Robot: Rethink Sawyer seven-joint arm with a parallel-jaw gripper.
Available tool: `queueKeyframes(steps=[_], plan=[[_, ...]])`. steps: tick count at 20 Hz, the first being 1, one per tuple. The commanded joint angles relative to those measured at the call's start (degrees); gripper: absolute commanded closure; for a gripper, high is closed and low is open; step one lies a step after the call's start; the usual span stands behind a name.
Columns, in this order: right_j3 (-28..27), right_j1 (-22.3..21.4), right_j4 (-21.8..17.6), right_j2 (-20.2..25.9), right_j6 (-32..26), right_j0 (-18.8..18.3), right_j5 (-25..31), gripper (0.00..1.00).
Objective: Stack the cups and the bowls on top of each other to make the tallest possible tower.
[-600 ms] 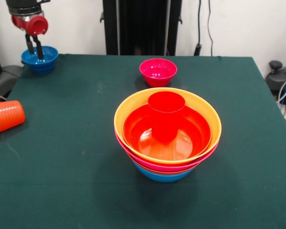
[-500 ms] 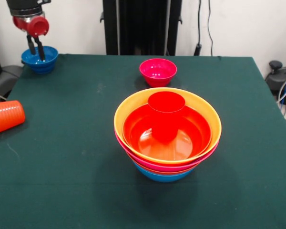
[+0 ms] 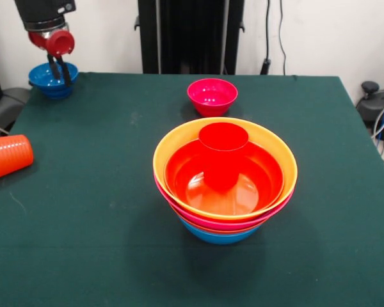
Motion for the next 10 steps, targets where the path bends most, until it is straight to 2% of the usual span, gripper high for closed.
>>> queueKeyframes(steps=[1, 10], plan=[[-4.0, 4.2, -2.4, 1.0, -6.5, 1.4, 3.8, 0.00], [-7.9, 7.5, -3.4, 0.6, -7.6, 1.5, 4.1, 0.00]])
